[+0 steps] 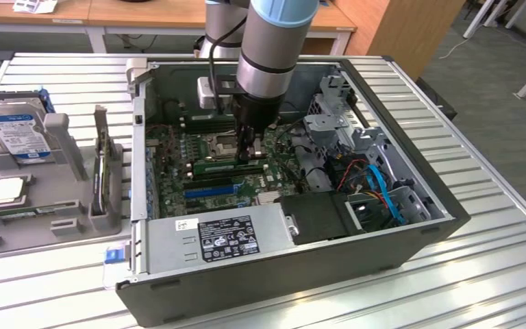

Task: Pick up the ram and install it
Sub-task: 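Insert the ram into the slot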

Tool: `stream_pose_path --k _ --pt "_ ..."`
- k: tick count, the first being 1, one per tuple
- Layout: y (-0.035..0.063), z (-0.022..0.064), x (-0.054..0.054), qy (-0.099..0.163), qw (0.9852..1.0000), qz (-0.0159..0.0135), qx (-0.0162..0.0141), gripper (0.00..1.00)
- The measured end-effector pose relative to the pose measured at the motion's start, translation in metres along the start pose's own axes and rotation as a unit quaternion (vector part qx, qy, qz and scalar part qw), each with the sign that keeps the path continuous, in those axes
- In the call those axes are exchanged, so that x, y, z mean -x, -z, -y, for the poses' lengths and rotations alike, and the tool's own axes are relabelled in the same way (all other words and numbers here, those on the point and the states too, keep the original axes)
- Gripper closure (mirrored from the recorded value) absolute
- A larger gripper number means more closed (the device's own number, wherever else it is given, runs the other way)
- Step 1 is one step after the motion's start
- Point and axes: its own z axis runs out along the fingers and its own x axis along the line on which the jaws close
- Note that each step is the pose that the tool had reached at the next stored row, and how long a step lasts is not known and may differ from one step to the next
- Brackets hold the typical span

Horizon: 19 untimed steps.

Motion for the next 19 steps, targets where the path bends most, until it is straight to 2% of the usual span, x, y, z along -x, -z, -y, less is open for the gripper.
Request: stream_pose_path --k 19 --pt "-0.0048 0.0002 -0.0001 -0.002 1.0000 0.0000 -0.0001 0.89"
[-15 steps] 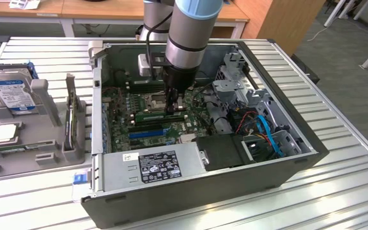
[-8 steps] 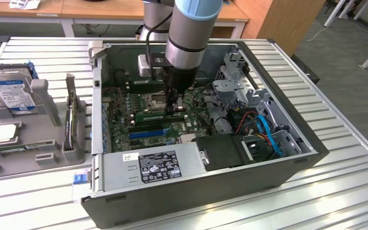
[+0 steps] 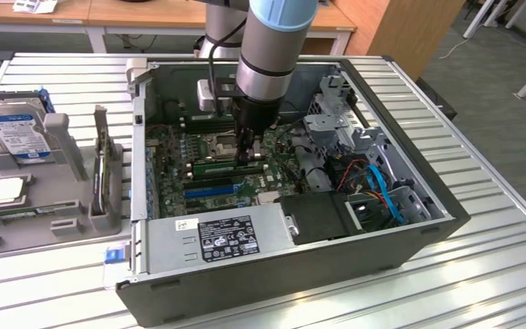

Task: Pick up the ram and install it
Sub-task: 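Insert the ram into the slot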

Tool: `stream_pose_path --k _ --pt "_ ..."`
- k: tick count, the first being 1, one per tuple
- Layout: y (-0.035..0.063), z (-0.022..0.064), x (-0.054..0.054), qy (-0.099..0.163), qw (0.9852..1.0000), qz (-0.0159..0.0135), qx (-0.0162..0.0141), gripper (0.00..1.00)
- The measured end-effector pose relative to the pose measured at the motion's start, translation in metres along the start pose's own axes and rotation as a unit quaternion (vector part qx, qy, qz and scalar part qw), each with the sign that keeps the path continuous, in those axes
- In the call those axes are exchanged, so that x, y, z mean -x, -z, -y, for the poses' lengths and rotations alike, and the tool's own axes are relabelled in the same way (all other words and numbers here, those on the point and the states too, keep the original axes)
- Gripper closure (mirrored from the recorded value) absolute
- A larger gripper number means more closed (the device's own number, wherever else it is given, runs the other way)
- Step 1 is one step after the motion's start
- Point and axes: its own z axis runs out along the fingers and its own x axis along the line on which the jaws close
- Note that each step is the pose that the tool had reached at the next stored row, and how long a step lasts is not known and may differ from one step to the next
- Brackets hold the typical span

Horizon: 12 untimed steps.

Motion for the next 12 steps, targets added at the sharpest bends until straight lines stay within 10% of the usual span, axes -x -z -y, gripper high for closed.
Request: stream_pose_path --k 12 --pt "-0.0009 0.0000 0.0000 0.000 1.0000 0.0000 0.0000 0.89"
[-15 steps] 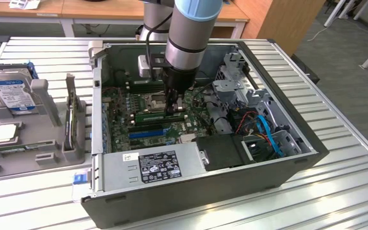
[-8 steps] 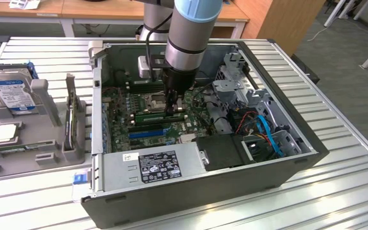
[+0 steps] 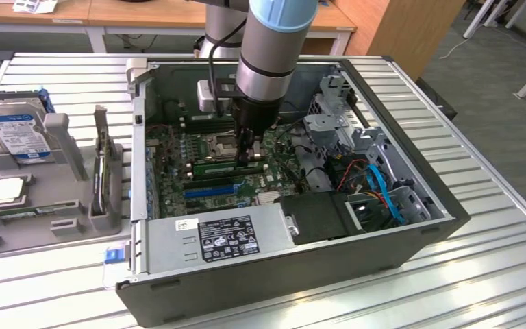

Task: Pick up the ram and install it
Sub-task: 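Insert the ram into the slot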

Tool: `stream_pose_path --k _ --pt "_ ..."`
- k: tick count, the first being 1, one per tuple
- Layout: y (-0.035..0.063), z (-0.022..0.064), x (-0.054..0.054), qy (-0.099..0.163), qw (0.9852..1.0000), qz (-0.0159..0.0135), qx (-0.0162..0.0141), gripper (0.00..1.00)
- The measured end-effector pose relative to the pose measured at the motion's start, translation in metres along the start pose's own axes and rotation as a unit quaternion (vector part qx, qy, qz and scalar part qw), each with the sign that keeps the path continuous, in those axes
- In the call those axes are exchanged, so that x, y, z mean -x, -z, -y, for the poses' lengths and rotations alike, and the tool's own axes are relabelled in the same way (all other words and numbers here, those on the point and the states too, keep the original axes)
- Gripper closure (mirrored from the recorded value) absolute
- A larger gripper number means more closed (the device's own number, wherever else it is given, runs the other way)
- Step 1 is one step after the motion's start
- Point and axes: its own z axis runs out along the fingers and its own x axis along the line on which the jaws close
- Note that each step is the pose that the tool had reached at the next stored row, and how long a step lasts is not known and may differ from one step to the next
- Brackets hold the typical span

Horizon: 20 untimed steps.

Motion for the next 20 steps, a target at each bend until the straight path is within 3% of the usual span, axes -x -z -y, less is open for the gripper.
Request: stream_pose_path --k 4,5,13,20 --pt "-0.0001 0.0000 0.0000 0.000 1.0000 0.0001 -0.0001 0.87" --pt "-0.0001 0.0000 0.0000 0.000 1.0000 0.0001 -0.0001 0.81" --pt "0.0007 0.0000 0.0000 0.000 1.0000 -0.0001 0.0000 0.81" --pt "0.0091 -0.0005 0.0004 0.000 1.0000 0.0000 0.0000 0.81"
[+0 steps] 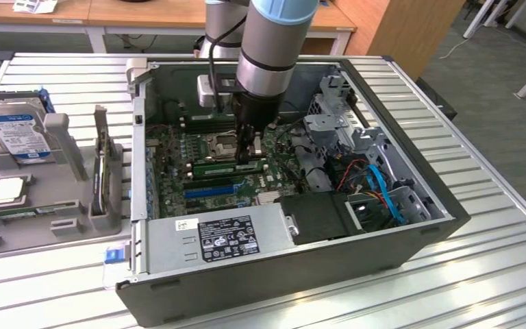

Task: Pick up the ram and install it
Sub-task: 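Insert the ram into the slot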

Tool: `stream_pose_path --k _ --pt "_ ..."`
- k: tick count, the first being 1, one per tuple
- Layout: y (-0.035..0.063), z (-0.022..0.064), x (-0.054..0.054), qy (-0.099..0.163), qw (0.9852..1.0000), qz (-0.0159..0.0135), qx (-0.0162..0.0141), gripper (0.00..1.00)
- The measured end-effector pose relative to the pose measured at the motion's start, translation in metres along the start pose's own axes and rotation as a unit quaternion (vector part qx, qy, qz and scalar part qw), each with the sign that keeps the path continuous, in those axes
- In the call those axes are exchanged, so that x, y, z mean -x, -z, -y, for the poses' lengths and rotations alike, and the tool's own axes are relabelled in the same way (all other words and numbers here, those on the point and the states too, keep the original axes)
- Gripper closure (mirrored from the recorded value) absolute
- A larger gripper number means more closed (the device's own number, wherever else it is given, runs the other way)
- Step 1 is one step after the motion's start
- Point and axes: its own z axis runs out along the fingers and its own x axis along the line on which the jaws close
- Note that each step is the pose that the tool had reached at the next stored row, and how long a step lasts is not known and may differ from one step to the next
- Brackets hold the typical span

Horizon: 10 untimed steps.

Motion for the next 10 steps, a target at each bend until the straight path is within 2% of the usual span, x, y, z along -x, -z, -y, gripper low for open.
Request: stream_pose_path --k 10 --pt "0.0236 -0.0004 0.001 0.000 1.0000 0.0000 0.0001 0.81"
